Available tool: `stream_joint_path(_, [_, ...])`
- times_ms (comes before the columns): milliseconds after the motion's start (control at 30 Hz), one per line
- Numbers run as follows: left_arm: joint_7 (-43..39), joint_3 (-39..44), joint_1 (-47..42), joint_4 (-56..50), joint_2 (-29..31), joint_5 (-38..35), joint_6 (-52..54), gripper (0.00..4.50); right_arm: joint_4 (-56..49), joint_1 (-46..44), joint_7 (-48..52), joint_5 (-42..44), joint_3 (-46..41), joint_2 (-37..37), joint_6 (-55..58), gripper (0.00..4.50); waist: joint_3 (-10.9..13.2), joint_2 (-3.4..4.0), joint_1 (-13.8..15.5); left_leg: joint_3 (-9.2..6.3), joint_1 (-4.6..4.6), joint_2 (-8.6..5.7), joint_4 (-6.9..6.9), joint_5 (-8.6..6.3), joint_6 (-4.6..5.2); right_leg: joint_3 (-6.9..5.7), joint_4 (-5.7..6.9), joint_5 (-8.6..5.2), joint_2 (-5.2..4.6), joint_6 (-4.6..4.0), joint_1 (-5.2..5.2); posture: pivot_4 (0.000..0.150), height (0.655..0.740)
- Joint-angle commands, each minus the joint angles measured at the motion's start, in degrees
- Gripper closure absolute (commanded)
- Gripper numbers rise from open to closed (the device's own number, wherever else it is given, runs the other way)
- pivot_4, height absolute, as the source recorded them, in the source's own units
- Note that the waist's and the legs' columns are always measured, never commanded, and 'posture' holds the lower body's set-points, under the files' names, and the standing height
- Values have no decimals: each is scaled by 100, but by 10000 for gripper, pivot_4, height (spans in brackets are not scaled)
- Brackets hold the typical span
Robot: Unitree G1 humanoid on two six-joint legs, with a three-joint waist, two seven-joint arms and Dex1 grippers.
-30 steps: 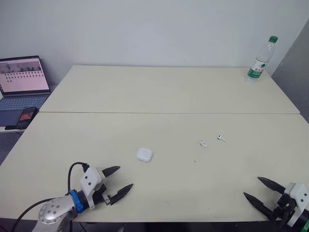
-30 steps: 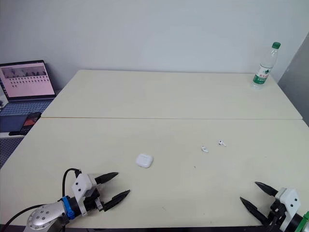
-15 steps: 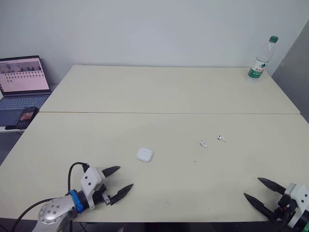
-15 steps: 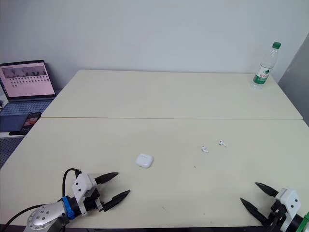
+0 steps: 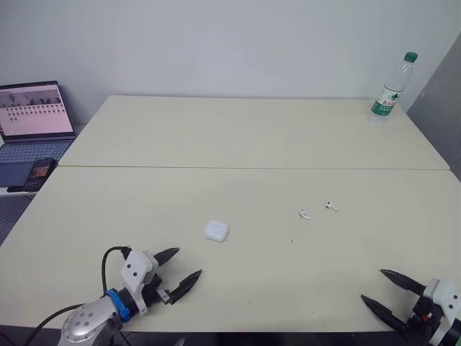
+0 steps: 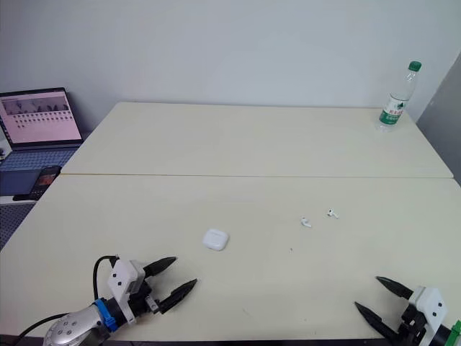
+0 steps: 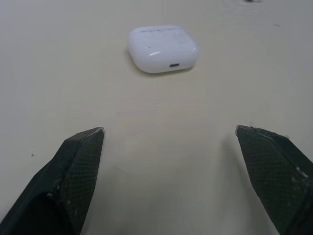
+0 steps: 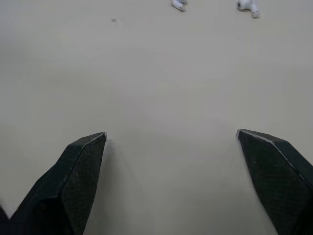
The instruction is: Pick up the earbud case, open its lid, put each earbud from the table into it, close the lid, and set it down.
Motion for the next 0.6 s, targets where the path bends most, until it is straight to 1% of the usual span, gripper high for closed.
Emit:
stream_joint_path(33, [579, -245, -215, -440, -182, 343, 268, 0, -858, 66, -140, 231, 70, 24, 186, 248, 1, -2, 0, 0, 0, 0, 0, 0, 0, 0, 0, 0, 0, 0, 0, 1500, 7362])
stream_joint_path(233, [1309, -698, -817, -631, -509, 737, 992, 0, -1577, 93, -290, 303, 149, -43, 502, 248, 3, -6, 5, -2, -3, -3, 1, 0, 0, -5, 2, 0, 1, 2, 2, 1500, 7362])
stream_joint_path(300, [1492, -747, -965, -628, -652, 748, 1154, 0, -1826, 105, -299, 387, 149, -85, 626, 248, 6, -12, 5, -2, -6, -5, 0, -1, -1, -5, 1, -2, 2, 6, 1, 1500, 7362])
stream_joint_path(333, [1535, -776, -1010, -642, -705, 733, 1228, 0, -1962, 120, -308, 429, 149, -102, 699, 248, 8, -15, 5, -4, -6, -5, 0, -1, -2, -7, 2, -1, 2, 11, 1, 1500, 7362])
stream_joint_path(367, [1565, -839, -1051, -664, -743, 755, 1281, 0, -2104, 135, -319, 463, 144, -123, 771, 248, 9, -17, 4, -6, -7, -5, 0, -2, -2, -8, 3, 12, 3, 34, 1, 1500, 7362])
stream_joint_path(600, [1769, -1130, -1124, -768, -965, 764, 1561, 0, -2791, 232, -429, 712, 36, -234, 1185, 248, 13, -24, 4, -9, -7, -8, 3, -2, -3, -7, 3, 16, 3, 40, 3, 1500, 7362])
